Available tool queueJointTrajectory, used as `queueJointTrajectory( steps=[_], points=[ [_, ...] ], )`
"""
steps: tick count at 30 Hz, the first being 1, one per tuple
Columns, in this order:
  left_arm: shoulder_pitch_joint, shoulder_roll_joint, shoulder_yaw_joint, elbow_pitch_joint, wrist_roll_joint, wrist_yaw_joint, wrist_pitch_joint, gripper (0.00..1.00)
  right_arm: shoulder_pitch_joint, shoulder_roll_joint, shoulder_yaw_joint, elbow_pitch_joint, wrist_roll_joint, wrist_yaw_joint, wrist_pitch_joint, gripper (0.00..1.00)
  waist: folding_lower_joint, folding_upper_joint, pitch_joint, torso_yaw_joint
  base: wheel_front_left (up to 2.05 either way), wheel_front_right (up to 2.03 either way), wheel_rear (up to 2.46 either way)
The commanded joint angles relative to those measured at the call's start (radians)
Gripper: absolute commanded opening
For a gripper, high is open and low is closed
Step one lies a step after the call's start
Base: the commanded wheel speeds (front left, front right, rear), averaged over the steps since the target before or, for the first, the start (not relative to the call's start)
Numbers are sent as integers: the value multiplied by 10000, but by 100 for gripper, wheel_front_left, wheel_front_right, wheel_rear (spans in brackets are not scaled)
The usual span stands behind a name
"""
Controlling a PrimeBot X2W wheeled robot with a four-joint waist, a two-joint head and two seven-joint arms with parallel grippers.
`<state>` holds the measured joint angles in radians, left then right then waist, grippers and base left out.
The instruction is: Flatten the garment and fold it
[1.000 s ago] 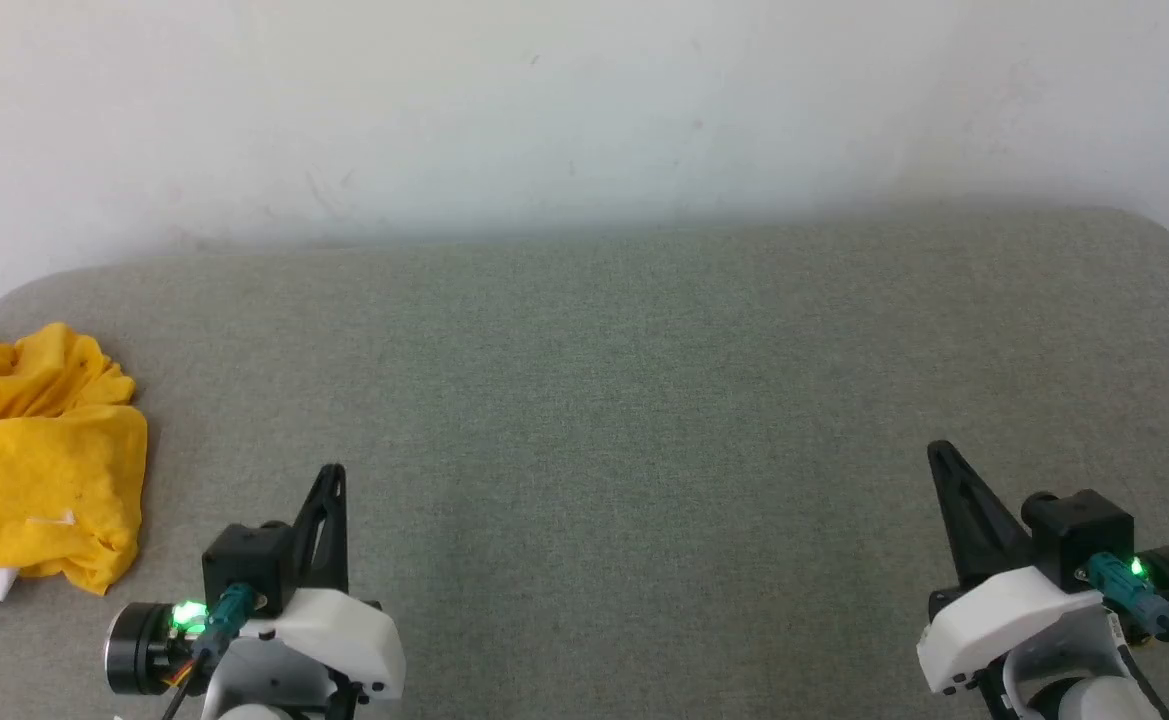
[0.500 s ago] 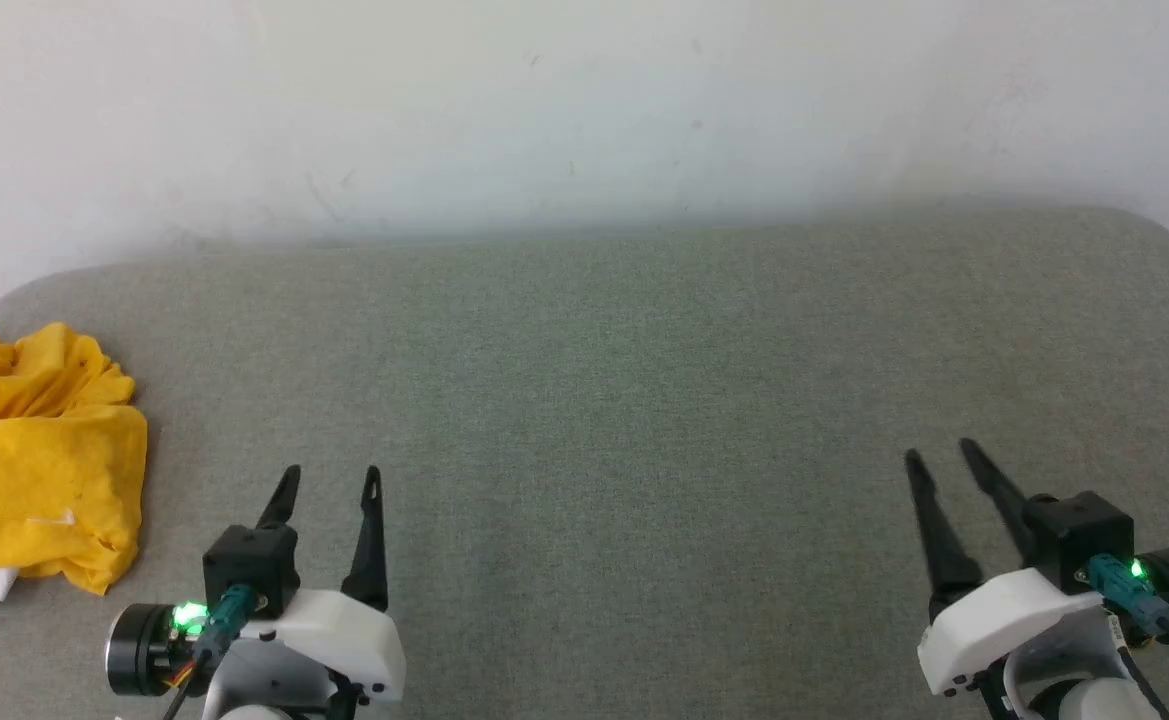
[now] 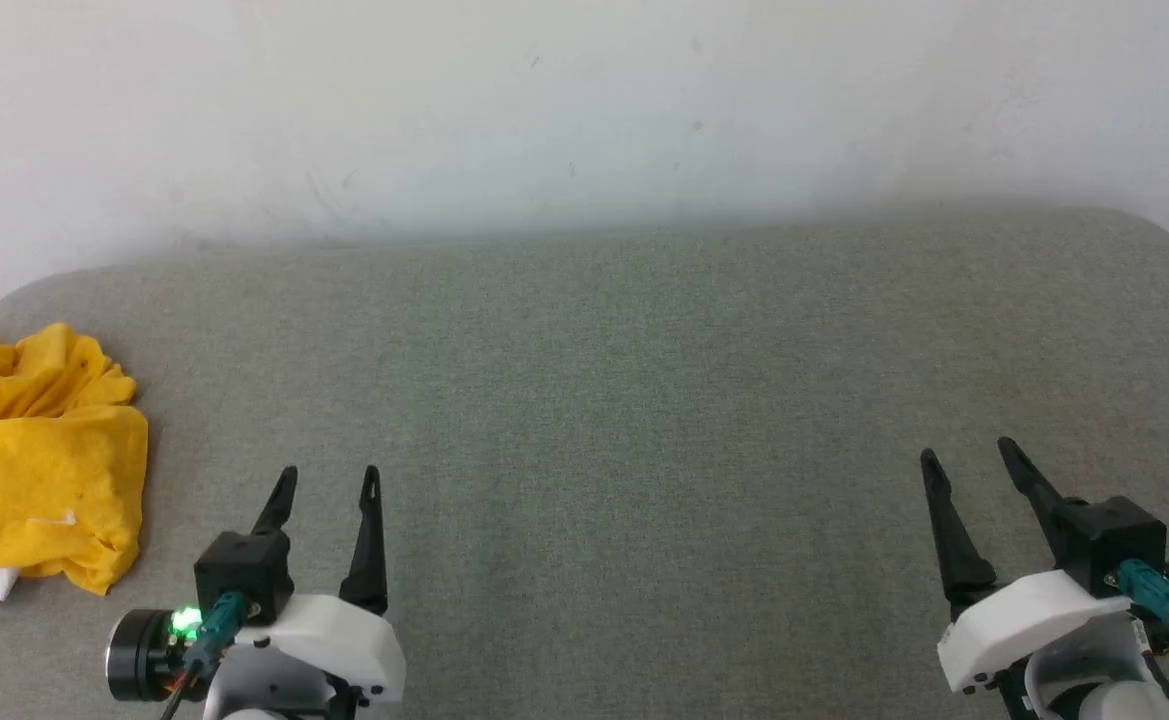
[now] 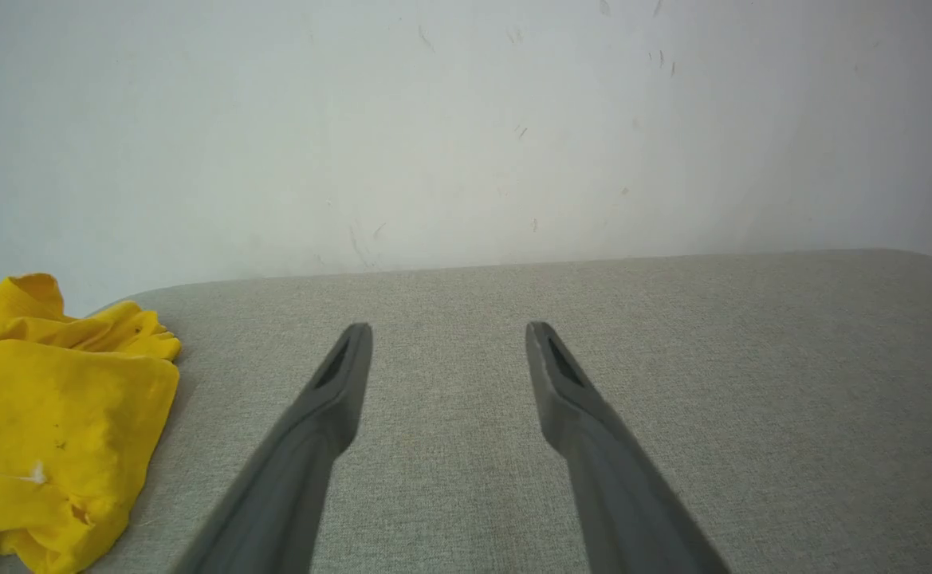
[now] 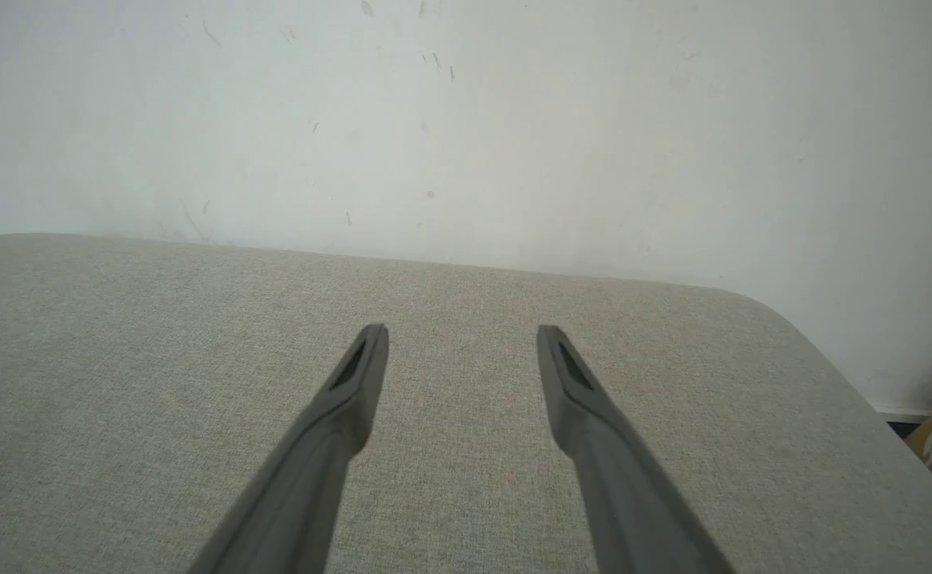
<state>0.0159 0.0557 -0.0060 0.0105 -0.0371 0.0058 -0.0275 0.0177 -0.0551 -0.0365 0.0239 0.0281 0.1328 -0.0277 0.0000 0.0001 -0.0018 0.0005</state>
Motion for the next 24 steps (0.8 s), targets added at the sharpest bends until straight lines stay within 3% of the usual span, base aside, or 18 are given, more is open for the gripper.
queueJointTrajectory(
  steps=[1, 24],
  points=[
    [145, -8, -8, 12, -88, 88, -91, 100, 51, 7, -119, 74, 81, -3, -96, 100, 0, -1, -4, 5, 0, 0, 0],
    [477, -18, -102, 137, -562, 310, -572, 100, 127, 16, -612, 336, 56, -7, -575, 100, 0, -1, -185, 669, 0, 0, 0]
  ],
)
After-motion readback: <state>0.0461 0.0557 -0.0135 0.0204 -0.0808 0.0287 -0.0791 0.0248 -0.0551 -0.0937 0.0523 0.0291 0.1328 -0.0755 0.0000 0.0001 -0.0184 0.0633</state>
